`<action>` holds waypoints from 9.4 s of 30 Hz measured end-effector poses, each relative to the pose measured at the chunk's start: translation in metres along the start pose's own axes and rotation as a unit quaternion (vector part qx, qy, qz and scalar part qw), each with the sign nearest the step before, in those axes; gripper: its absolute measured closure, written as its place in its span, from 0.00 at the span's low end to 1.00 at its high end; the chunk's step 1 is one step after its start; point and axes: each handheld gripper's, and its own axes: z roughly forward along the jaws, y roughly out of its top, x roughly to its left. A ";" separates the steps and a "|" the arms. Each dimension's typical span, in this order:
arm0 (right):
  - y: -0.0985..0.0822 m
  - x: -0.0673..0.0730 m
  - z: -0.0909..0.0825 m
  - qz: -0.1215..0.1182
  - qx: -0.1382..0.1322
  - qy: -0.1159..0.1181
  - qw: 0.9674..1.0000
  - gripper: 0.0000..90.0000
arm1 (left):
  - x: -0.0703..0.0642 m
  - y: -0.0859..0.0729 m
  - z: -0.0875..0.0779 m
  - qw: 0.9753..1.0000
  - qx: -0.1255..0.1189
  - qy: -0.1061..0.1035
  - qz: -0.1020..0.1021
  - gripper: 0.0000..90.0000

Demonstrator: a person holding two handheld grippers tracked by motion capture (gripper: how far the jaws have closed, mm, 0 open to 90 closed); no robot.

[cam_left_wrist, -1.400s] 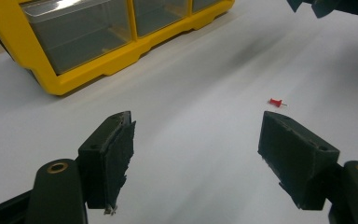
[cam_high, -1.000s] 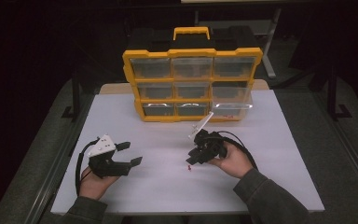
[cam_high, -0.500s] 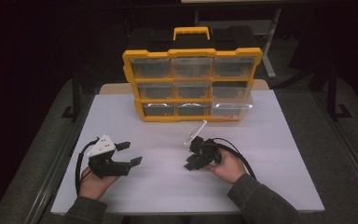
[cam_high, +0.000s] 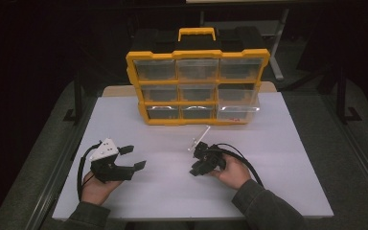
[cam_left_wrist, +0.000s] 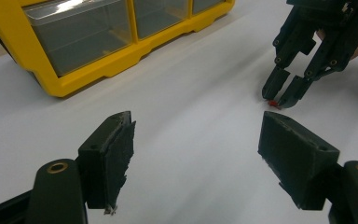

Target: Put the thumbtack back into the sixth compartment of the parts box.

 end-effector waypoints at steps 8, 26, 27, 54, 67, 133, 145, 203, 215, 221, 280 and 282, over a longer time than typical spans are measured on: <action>-0.002 -0.003 -0.001 -0.006 0.001 -0.007 1.000 0.83 | 0.000 0.000 0.000 1.000 0.000 0.000 0.000 0.29; -0.006 -0.002 -0.002 -0.019 0.001 -0.012 1.000 0.90 | 0.000 0.001 -0.001 1.000 0.002 0.000 0.001 0.29; -0.006 -0.003 -0.002 -0.018 0.001 -0.010 1.000 0.90 | 0.000 0.000 0.000 1.000 0.000 0.000 0.001 0.29; 0.000 -0.015 -0.021 -0.006 -0.023 0.038 0.999 0.90 | 0.001 0.001 -0.001 1.000 0.003 0.000 0.006 0.29; 0.014 -0.021 -0.052 -0.009 -0.039 0.046 0.998 0.90 | 0.000 0.001 0.000 1.000 -0.002 0.000 0.000 0.29; 0.061 -0.052 -0.193 -0.017 -0.081 -0.008 0.997 0.90 | 0.001 0.001 -0.002 1.000 -0.009 0.001 -0.001 0.29; 0.053 -0.064 -0.211 0.001 -0.090 -0.027 0.996 0.90 | 0.002 0.001 -0.002 1.000 -0.009 0.001 0.005 0.29; 0.010 -0.111 -0.219 0.094 -0.096 -0.069 0.989 0.90 | 0.002 0.000 -0.002 1.000 -0.008 0.001 -0.001 0.29; 0.010 -0.114 -0.206 0.095 -0.091 -0.067 0.989 0.90 | 0.003 0.000 -0.004 1.000 -0.006 0.002 -0.001 0.28; 0.010 -0.116 -0.205 0.098 -0.093 -0.067 0.989 0.88 | 0.003 0.000 -0.003 1.000 -0.007 0.001 -0.002 0.28; 0.021 -0.074 -0.228 0.053 -0.128 -0.044 0.989 0.83 | 0.005 0.000 -0.004 1.000 -0.005 0.002 -0.009 0.23; 0.022 -0.068 -0.228 0.058 -0.127 -0.036 0.990 0.83 | 0.004 0.000 -0.004 1.000 -0.003 0.002 -0.009 0.23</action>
